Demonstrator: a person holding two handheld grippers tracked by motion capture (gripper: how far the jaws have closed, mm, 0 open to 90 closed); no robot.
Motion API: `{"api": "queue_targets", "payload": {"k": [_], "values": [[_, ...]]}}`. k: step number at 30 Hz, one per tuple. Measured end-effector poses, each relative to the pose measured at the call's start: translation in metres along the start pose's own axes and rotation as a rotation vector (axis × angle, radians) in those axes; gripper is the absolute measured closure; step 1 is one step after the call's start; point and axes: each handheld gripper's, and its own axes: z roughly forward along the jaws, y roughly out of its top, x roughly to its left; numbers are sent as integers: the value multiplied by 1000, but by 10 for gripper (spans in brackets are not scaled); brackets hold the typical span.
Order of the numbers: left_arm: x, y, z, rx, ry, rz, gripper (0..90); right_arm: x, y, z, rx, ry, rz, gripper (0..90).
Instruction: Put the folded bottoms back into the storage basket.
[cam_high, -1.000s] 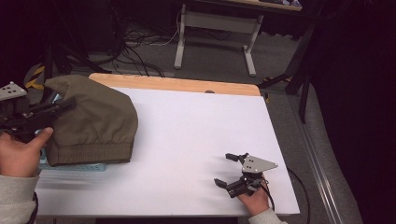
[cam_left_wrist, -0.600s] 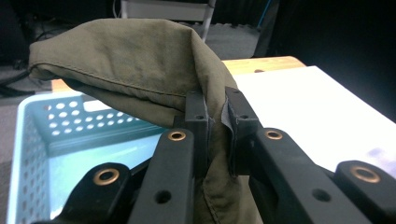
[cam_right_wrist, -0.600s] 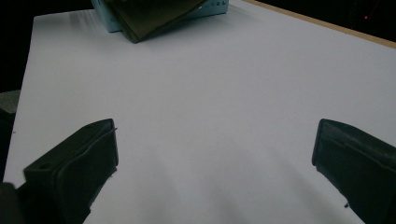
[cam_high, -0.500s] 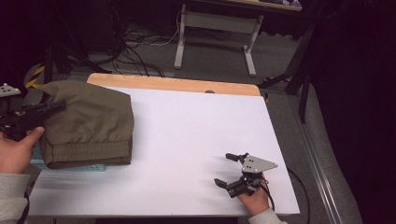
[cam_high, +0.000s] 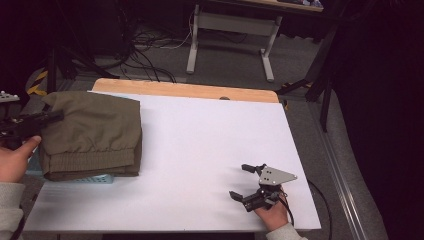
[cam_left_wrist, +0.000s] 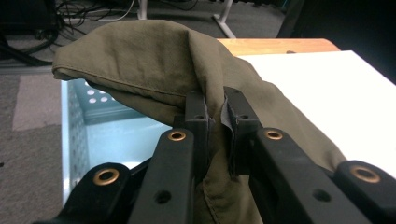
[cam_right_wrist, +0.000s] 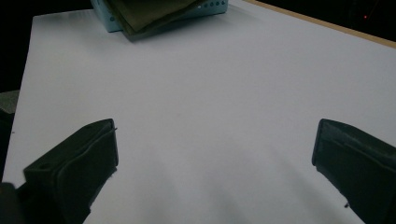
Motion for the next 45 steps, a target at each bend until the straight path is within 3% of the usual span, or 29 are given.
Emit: {"api": "queue_targets", "payload": {"k": [24,33,40,45], "values": [[35,-4,17,118,77,-14,816,0,0,-1,-3,-3,-3,11],[43,-4,23,137,107,-8,815,0,0,-1,-4,-3,-1,10],[49,-4,28,149,127,21,812,0,0,-1,-4,-5,0,10],[54,-6,31,163,134,10,812,0,0,-1,-2,-6,0,10]]}}
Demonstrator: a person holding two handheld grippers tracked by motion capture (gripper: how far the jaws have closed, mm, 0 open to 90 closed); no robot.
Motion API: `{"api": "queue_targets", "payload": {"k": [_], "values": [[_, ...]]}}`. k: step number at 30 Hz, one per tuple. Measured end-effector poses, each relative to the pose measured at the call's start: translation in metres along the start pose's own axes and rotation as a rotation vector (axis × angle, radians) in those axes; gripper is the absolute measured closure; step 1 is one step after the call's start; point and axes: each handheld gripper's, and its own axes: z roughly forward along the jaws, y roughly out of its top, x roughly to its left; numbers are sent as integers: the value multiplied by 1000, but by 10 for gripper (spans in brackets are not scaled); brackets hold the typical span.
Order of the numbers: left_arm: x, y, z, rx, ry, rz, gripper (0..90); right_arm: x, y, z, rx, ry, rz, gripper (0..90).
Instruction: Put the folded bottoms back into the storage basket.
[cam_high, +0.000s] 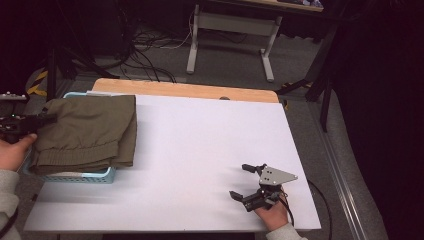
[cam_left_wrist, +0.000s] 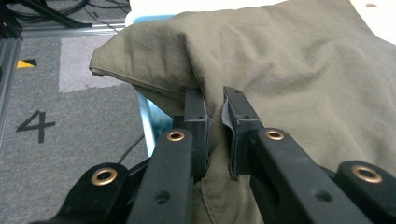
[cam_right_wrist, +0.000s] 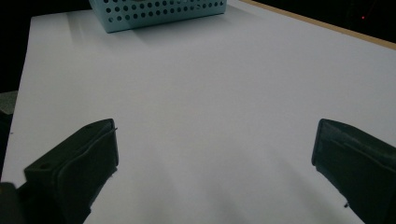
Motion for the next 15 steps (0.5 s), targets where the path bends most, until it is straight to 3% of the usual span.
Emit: {"api": "queue_targets", "payload": {"k": [15], "values": [[5,0,7,-2,29,-4,809,0,0,0,1,1,1,11]]}}
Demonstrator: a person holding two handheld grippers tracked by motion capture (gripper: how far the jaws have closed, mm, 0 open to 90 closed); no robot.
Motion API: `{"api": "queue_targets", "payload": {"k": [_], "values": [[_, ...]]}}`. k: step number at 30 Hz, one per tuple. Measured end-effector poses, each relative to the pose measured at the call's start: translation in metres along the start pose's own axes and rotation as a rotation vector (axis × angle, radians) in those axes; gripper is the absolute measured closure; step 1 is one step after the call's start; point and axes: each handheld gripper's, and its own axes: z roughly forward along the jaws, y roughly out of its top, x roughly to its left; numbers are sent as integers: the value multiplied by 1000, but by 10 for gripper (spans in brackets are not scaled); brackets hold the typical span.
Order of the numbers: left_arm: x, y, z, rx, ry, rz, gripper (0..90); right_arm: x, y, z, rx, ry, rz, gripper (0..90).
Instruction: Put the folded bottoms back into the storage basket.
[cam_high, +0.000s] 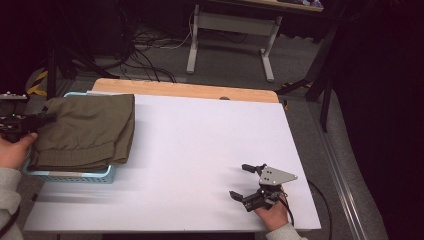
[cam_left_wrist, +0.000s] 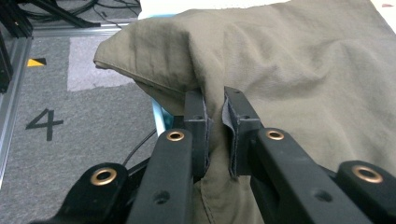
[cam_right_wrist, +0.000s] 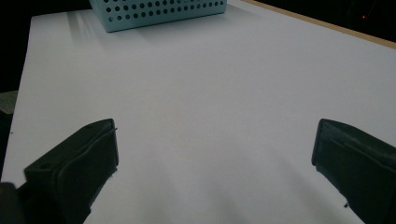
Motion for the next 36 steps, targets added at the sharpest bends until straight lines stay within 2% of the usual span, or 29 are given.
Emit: {"api": "queue_targets", "payload": {"k": [6,9,10,11,14,15,18,21,29,36], "values": [[0,-3,8,18,-1,-1,804,0,0,0,2,3,2,11],[0,-6,12,35,8,-18,772,0,0,0,2,4,2,12],[0,-7,11,30,9,-15,737,0,0,0,1,4,2,11],[0,-7,10,11,22,-6,641,0,0,0,2,4,1,12],[-3,-6,8,-11,34,9,538,0,0,0,2,4,1,12],[-5,-5,7,-22,40,25,538,0,0,0,2,3,1,12],[-8,-3,6,-35,43,41,443,0,0,0,3,4,1,12],[-15,0,7,-55,36,54,405,0,0,0,3,4,0,12],[-28,6,10,-70,4,73,304,0,0,0,1,4,0,12],[-49,18,13,-86,-43,108,263,0,0,0,3,1,0,11]]}}
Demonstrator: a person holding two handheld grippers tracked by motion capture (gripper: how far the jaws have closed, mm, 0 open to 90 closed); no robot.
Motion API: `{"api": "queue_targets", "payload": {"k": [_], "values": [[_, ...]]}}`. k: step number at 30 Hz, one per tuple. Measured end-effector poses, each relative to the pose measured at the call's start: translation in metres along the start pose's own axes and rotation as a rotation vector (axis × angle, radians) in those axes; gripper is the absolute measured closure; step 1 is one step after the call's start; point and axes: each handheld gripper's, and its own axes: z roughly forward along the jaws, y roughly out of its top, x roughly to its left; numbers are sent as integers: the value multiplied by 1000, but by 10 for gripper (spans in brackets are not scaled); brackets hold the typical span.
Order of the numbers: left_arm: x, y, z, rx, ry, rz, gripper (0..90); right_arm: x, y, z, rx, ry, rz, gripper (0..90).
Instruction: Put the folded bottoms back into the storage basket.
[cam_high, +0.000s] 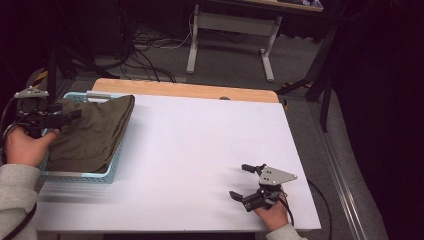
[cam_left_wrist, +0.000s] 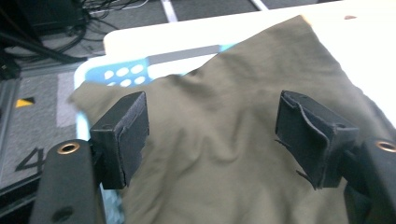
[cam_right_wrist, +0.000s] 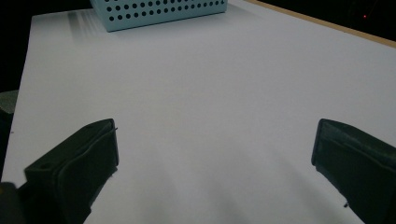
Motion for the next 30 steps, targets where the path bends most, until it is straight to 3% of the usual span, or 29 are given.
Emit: {"api": "queue_targets", "payload": {"k": [10,17,30], "values": [[-27,20,21,3,-55,45,270,-1,-1,-2,-2,-8,1,11],[-49,31,40,30,-83,84,309,0,-2,-3,-2,-19,-4,11],[-74,36,75,98,-127,123,333,1,-2,-5,-4,-26,-4,12]]}}
